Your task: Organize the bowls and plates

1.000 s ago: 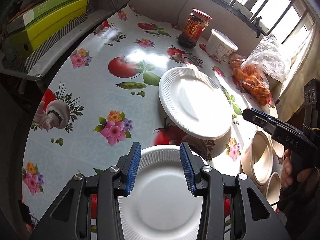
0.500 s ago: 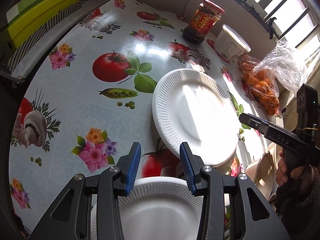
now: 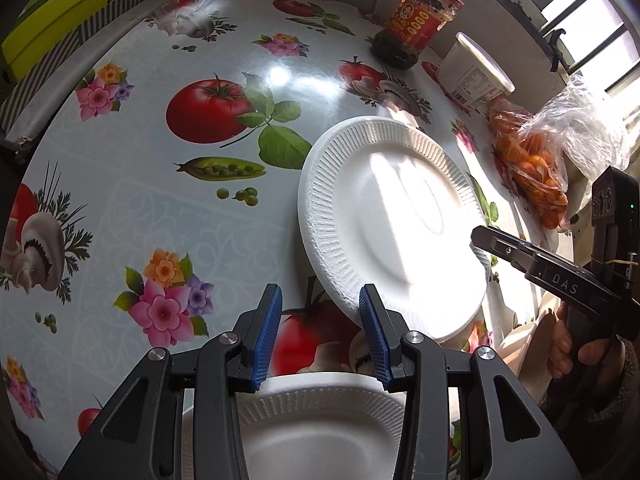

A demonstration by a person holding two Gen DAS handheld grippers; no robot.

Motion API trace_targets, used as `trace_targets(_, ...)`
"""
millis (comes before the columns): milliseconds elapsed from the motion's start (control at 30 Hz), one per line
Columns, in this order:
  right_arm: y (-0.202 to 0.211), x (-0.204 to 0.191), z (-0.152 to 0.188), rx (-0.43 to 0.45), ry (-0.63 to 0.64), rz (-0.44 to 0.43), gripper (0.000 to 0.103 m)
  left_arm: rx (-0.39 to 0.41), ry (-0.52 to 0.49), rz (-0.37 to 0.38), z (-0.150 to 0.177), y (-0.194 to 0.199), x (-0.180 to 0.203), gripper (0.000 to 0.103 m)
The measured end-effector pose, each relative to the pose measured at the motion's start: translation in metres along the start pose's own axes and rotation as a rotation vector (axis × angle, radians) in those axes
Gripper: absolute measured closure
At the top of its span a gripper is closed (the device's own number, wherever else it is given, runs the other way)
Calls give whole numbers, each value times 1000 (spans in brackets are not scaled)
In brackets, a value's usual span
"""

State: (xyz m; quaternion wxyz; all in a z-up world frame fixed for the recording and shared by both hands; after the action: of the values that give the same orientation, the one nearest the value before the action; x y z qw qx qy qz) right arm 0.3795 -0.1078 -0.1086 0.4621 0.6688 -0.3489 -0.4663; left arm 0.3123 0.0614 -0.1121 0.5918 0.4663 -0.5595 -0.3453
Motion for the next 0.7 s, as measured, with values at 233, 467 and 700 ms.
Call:
trace_targets(233,-3,-1,2,-9,-7,1,82,-16,-7,19,0,-5,5,72)
trace_targets(467,-3,-2,0,-4,-14,-2,83,-23,-3,41,-1,-7,7,84)
trace_targets(700,0,-1,1,2,-22,-18,84,-8,0,45,-2,-5,7,84)
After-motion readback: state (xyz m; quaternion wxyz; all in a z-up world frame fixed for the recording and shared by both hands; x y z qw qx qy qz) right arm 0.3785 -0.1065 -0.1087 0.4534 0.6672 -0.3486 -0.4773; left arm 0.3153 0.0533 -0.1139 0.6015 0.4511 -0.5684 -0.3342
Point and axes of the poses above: each gripper's, at about its wrist camera, not at the fingertips, and y roughly against the way its jaws point, x to its right, z to its underside, the point moved 10 cm from there along -y, roughly the way its jaws point, and after that the axes turned 14 degrees about -x, right-handed, at the moved point
